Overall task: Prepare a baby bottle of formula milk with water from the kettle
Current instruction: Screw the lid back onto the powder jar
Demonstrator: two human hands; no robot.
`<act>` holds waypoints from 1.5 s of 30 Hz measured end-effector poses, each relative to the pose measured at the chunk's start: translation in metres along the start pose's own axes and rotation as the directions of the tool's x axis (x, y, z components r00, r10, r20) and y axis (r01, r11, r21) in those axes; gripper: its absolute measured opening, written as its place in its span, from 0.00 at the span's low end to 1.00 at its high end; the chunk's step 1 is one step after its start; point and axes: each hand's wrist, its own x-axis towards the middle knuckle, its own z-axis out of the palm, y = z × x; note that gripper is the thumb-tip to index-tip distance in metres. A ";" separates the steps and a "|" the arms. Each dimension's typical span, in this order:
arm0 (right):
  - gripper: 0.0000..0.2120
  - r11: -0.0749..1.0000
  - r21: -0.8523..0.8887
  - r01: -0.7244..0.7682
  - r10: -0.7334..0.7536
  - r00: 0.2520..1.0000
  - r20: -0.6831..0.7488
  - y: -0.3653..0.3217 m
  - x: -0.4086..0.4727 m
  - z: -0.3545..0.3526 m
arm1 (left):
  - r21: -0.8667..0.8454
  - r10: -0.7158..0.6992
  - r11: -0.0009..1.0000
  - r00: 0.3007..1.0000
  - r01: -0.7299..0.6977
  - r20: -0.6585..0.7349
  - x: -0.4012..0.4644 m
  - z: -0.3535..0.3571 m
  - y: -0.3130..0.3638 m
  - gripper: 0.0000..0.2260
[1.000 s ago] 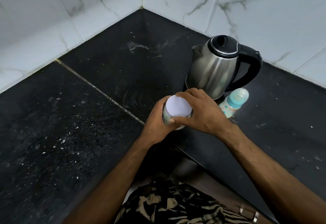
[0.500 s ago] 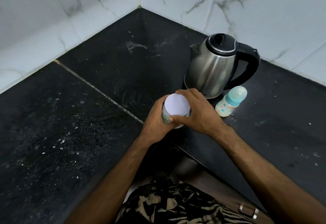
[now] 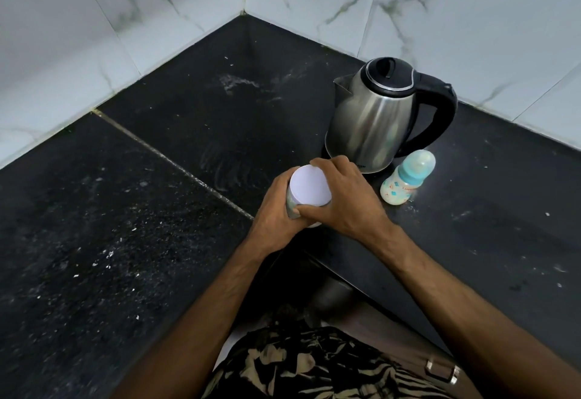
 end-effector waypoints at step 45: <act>0.44 0.958 0.247 0.148 -0.198 0.961 0.194 0.018 0.007 -0.012 | 0.073 0.020 0.997 1.000 -0.019 -0.004 0.000 0.000 -0.020 0.40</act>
